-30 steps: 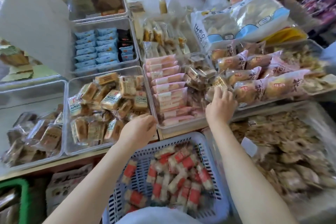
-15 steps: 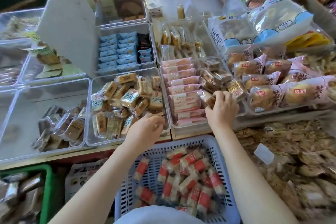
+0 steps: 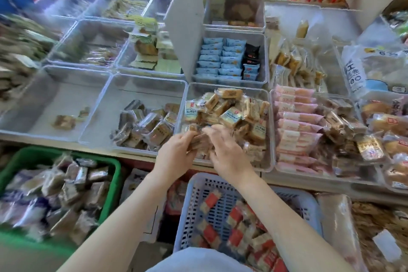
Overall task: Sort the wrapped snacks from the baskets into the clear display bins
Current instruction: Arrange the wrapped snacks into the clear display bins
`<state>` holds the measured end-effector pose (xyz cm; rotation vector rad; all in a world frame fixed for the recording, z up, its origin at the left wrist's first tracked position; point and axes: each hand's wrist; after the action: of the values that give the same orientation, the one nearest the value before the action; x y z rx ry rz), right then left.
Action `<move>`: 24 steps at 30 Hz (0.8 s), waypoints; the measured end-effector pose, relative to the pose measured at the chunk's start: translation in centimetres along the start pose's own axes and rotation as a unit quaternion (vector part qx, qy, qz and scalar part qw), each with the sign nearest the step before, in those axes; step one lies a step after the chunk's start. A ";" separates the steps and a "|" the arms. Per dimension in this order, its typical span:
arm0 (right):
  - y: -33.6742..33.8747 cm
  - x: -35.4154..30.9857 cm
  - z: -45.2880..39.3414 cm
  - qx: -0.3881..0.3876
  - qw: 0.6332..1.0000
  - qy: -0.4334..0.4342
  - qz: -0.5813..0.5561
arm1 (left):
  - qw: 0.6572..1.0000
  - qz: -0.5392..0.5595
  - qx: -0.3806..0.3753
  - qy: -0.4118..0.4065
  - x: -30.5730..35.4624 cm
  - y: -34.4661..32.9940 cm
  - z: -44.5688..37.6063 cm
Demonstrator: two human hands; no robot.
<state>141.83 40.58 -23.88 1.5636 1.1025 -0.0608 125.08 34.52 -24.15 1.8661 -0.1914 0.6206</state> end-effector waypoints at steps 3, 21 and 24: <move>-2.2 0.1 -0.6 -0.057 0.996 -0.036 0.061 | 0.996 0.014 0.072 0.058 -4.1 1.5 0.0; -5.8 1.3 1.3 -0.140 0.976 -0.060 0.153 | 0.935 -0.236 -0.190 0.185 -11.0 0.3 -4.2; -5.1 1.5 1.3 -0.135 0.981 -0.045 0.131 | 0.935 -0.259 -0.155 0.184 -8.8 0.8 -4.9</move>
<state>139.99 39.85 -28.93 1.4328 0.7911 0.1872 115.69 37.26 -26.60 1.3818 0.4189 0.5211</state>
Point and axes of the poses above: each hand's wrist, its own z-axis away from the middle knuckle, its own y-axis out of the back of the hand, x = y × z, and after that the axes turned 15 degrees about x, right-handed
